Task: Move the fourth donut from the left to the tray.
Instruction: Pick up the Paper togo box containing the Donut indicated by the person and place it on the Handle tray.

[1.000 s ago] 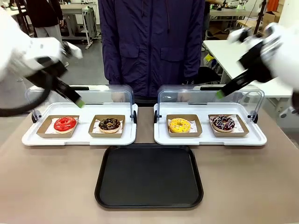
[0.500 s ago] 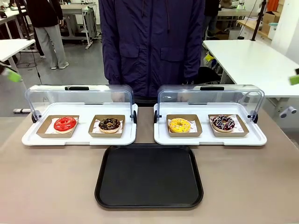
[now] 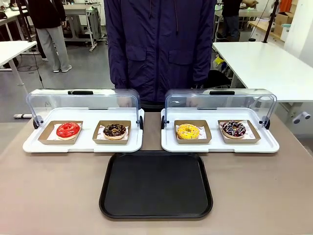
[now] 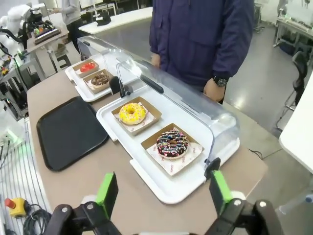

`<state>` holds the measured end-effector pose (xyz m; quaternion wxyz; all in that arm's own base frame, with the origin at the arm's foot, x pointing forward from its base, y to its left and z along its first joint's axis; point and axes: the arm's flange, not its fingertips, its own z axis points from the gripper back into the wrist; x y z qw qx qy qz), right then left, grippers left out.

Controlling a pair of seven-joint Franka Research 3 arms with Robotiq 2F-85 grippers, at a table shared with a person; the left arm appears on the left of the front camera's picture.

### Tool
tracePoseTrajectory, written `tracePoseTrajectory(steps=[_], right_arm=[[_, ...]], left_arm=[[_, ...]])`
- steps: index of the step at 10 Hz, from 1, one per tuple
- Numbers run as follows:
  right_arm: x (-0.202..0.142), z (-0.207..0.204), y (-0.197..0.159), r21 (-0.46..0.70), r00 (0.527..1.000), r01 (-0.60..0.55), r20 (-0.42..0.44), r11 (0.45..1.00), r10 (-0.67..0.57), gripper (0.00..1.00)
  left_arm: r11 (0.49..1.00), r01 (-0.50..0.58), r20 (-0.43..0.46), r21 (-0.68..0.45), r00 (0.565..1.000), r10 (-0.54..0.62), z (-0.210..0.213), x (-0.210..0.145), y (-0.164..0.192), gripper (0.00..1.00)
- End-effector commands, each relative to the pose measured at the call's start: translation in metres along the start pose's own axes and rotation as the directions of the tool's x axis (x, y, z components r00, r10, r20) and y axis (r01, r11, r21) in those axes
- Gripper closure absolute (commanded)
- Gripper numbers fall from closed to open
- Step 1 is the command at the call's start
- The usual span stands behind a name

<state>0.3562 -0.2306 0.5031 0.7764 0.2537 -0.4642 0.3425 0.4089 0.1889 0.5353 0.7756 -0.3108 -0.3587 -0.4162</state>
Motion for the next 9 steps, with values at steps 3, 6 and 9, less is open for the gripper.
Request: tracePoseTrajectory(steps=[3, 6, 9], right_arm=[[-0.005, 0.008, -0.007, -0.003, 0.998, -0.044, 0.039, 0.999, 0.044, 0.00], [-0.008, 0.011, -0.007, 0.001, 0.998, -0.047, 0.050, 0.999, 0.047, 0.00], [-0.010, 0.010, -0.006, 0.003, 0.999, -0.018, 0.039, 1.000, 0.018, 0.00]], left_arm=[[0.997, 0.052, 0.087, -0.065, 0.995, -0.046, -0.008, -0.021, 0.017, 0.00], [0.996, 0.066, 0.126, -0.063, 0.990, -0.057, -0.013, -0.022, 0.008, 0.00], [0.997, 0.039, 0.091, -0.059, 0.995, -0.033, -0.013, -0.020, 0.013, 0.00]])
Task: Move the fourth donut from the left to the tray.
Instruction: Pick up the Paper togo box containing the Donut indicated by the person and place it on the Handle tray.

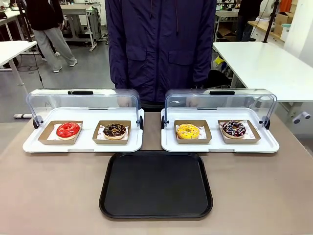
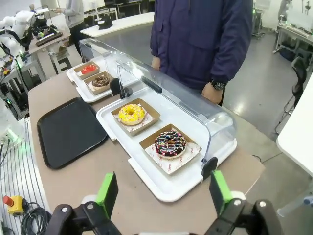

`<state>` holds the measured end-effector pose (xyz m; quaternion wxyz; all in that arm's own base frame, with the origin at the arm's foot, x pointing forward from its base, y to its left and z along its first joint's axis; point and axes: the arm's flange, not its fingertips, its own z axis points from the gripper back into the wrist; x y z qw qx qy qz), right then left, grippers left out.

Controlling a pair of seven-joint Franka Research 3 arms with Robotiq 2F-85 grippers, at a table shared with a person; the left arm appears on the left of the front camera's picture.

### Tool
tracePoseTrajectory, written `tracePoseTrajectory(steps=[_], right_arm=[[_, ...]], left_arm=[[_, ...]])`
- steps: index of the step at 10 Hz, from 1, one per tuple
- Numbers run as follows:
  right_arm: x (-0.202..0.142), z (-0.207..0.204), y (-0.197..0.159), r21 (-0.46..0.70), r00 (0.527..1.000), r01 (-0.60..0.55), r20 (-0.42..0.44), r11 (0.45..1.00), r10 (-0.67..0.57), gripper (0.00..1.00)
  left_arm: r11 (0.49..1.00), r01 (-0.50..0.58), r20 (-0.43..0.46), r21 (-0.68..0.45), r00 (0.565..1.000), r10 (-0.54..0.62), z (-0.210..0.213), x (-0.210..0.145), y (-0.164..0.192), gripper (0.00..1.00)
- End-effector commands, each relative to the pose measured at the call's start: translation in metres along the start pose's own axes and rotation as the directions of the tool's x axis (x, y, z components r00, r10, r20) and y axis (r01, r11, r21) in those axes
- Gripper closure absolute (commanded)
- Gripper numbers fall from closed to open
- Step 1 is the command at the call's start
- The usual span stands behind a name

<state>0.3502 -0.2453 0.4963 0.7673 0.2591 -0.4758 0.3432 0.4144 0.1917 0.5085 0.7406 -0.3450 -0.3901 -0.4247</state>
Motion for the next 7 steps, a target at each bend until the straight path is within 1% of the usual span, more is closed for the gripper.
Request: tracePoseTrajectory(steps=[1, 7], right_arm=[[0.0022, -0.0004, -0.0004, -0.002, 1.000, -0.010, 0.009, 1.000, 0.010, 0.00], [0.0022, -0.0004, -0.0004, -0.002, 1.000, -0.010, 0.009, 1.000, 0.010, 0.00]], left_arm=[[1.000, -0.001, -0.007, -0.006, 1.000, 0.001, 0.0014, 0.0015, 0.0018, 0.00], [1.000, -0.001, -0.007, -0.006, 1.000, 0.001, 0.0014, 0.0015, 0.0018, 0.00]])
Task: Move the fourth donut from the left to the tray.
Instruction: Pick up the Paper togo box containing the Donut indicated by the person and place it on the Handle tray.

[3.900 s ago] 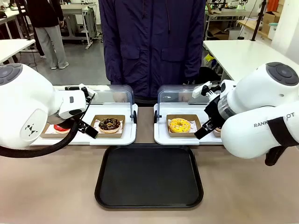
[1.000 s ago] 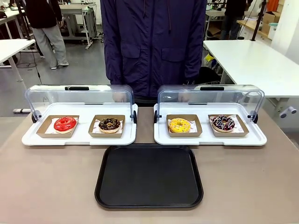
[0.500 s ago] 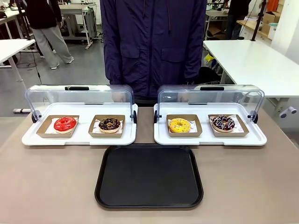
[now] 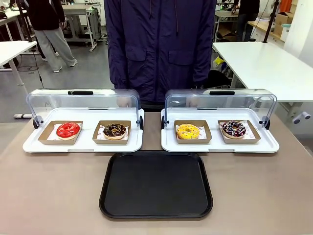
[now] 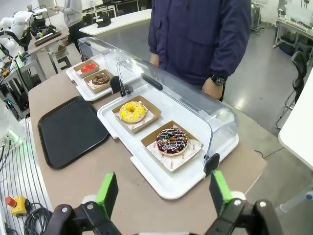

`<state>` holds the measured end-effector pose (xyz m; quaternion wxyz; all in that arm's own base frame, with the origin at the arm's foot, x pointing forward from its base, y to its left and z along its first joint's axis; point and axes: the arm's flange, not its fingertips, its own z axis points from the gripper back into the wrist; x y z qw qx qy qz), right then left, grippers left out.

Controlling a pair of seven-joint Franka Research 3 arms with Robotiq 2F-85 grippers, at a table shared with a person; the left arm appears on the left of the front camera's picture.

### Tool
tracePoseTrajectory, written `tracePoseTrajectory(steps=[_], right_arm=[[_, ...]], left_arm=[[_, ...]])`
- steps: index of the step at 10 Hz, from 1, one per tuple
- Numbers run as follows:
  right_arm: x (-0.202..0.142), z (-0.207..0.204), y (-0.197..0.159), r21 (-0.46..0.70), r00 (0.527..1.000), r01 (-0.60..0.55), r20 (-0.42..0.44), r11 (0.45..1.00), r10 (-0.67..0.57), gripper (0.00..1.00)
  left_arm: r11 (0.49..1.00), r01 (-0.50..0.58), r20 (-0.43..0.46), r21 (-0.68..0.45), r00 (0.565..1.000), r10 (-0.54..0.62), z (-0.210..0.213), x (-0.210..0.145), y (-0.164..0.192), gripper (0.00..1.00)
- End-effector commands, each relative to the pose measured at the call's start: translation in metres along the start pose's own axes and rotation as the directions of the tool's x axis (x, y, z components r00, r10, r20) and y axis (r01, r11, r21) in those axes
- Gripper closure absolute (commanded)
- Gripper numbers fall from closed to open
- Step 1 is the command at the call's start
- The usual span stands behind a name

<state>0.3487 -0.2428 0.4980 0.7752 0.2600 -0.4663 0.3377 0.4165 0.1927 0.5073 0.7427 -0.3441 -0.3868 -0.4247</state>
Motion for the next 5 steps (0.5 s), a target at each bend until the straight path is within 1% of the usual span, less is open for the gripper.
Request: tracePoseTrajectory(steps=[1, 5], right_arm=[[0.0005, -0.0001, -0.0033, -0.001, 0.999, -0.030, 0.028, 1.000, 0.030, 0.00], [0.0005, -0.0001, -0.0033, -0.001, 0.999, -0.030, 0.028, 1.000, 0.030, 0.00]], left_arm=[[1.000, 0.002, 0.000, -0.006, 1.000, -0.002, 0.0017, 0.0021, -0.0007, 0.00], [1.000, 0.002, 0.000, -0.006, 1.000, -0.002, 0.0017, 0.0021, -0.0007, 0.00]])
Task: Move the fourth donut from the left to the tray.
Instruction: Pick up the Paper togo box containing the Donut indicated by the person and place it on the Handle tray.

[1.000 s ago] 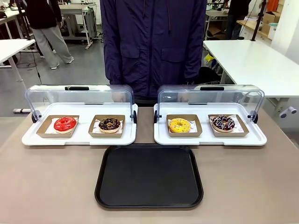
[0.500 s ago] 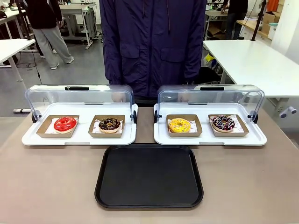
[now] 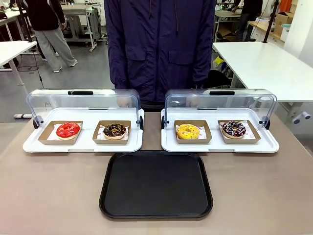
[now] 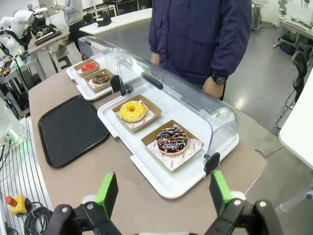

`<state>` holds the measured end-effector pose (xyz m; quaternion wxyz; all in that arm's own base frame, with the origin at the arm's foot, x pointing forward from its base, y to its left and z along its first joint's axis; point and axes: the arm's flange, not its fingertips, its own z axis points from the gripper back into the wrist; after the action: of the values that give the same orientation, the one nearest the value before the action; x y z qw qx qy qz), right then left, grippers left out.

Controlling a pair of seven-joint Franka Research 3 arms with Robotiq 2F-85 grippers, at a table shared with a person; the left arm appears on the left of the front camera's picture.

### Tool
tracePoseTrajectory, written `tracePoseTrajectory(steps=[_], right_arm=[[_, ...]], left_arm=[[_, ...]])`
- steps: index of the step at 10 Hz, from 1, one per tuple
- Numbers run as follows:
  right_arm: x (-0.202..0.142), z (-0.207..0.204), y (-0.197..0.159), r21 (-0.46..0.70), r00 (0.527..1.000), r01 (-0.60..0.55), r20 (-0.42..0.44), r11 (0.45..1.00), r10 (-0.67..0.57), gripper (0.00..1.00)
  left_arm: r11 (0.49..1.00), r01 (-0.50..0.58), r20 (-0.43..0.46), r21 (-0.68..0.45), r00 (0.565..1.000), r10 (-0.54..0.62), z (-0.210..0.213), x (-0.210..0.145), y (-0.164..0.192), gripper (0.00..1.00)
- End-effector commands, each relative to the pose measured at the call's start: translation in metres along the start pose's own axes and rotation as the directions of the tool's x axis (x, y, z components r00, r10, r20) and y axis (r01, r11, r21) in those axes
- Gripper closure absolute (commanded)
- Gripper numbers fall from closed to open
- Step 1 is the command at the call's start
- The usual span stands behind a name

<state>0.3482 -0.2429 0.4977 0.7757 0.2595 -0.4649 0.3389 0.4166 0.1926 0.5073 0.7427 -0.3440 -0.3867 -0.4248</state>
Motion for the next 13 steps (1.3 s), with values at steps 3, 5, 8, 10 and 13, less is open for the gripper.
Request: tracePoseTrajectory(steps=[3, 5, 8, 10, 13], right_arm=[[0.0009, -0.0003, -0.0036, -0.002, 0.999, -0.029, 0.031, 1.000, 0.029, 0.00], [0.0009, -0.0003, -0.0036, -0.002, 0.999, -0.029, 0.031, 1.000, 0.029, 0.00], [0.0009, -0.0003, -0.0036, -0.002, 0.999, -0.029, 0.031, 1.000, 0.029, 0.00], [0.0009, -0.0003, -0.0036, -0.002, 0.999, -0.029, 0.031, 1.000, 0.029, 0.00], [0.0009, -0.0003, -0.0036, -0.002, 0.999, -0.029, 0.031, 1.000, 0.029, 0.00]], left_arm=[[1.000, 0.002, 0.001, -0.006, 1.000, -0.002, 0.0018, 0.0020, -0.0007, 0.00], [1.000, 0.002, 0.001, -0.006, 1.000, -0.002, 0.0018, 0.0020, -0.0007, 0.00], [1.000, 0.002, 0.001, -0.006, 1.000, -0.002, 0.0018, 0.0020, -0.0007, 0.00], [1.000, 0.002, 0.001, -0.006, 1.000, -0.002, 0.0018, 0.0020, -0.0007, 0.00], [1.000, 0.002, 0.001, -0.006, 1.000, -0.002, 0.0018, 0.0020, -0.0007, 0.00]])
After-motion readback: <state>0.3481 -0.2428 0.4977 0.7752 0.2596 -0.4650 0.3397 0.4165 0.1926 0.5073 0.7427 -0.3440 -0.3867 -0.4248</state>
